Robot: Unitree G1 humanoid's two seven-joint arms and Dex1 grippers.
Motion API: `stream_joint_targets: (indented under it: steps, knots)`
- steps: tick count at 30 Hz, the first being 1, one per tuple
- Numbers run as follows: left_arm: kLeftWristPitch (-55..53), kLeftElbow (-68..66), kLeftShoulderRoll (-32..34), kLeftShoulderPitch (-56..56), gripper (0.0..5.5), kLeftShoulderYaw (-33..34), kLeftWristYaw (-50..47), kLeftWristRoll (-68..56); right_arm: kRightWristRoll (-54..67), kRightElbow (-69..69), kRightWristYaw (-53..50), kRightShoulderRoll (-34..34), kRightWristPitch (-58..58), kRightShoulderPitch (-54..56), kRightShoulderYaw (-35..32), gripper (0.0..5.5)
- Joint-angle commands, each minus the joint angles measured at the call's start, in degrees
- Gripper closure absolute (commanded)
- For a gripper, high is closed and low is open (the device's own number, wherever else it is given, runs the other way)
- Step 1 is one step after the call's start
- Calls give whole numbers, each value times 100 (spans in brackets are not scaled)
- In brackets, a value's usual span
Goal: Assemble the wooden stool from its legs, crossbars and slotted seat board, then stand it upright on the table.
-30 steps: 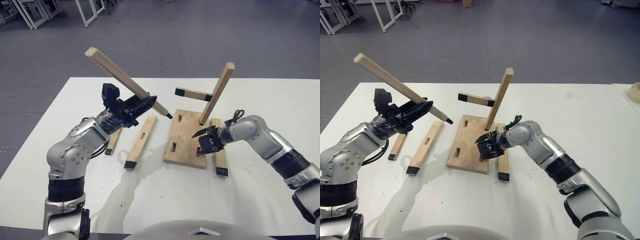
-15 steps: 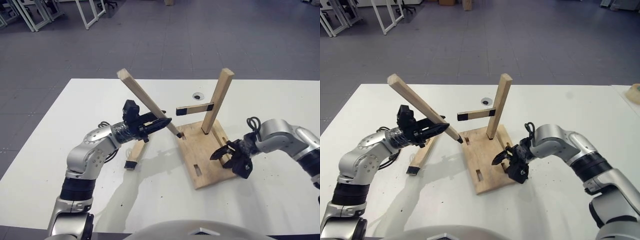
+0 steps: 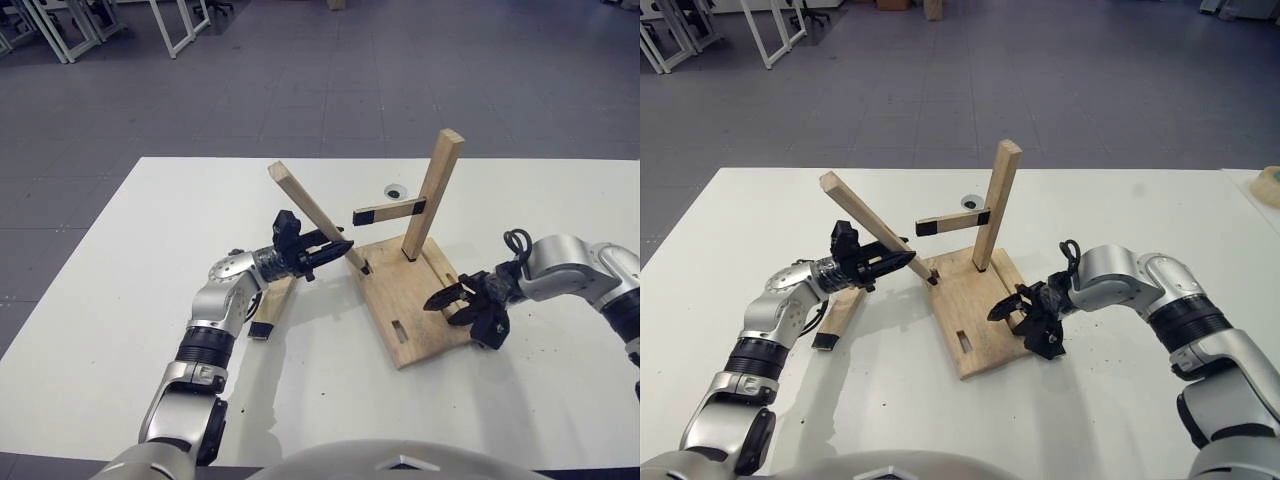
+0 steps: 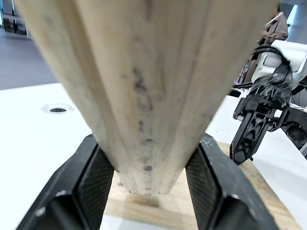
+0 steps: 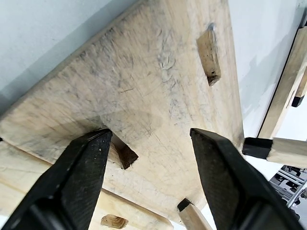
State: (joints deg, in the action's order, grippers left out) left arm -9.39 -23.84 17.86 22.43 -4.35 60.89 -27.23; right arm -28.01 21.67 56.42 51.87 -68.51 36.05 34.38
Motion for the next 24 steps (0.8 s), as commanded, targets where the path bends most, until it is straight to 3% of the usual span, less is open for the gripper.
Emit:
stream_joint_targets:
  steps: [1, 6, 14, 18, 24]
  knots:
    - [237, -529, -178, 422, 345, 10, 130, 215, -227, 34, -4, -73, 164, -162, 136, 250]
    - [400, -1204, -319, 704, 345, -92, 248, 525, -196, -5, -28, -81, 233, -195, 166, 250]
    - [389, -2220, 146, 1202, 345, -279, 813, 1061, -140, -43, -30, -78, 314, -230, 208, 250]
    - [187, -2234, 282, 1570, 345, -760, 1039, 1527, -92, -141, -38, -78, 395, -292, 202, 250]
    - [-428, -1604, 396, 1469, 345, -1368, 464, 2201, 204, -546, -64, -11, 769, -492, 37, 250]
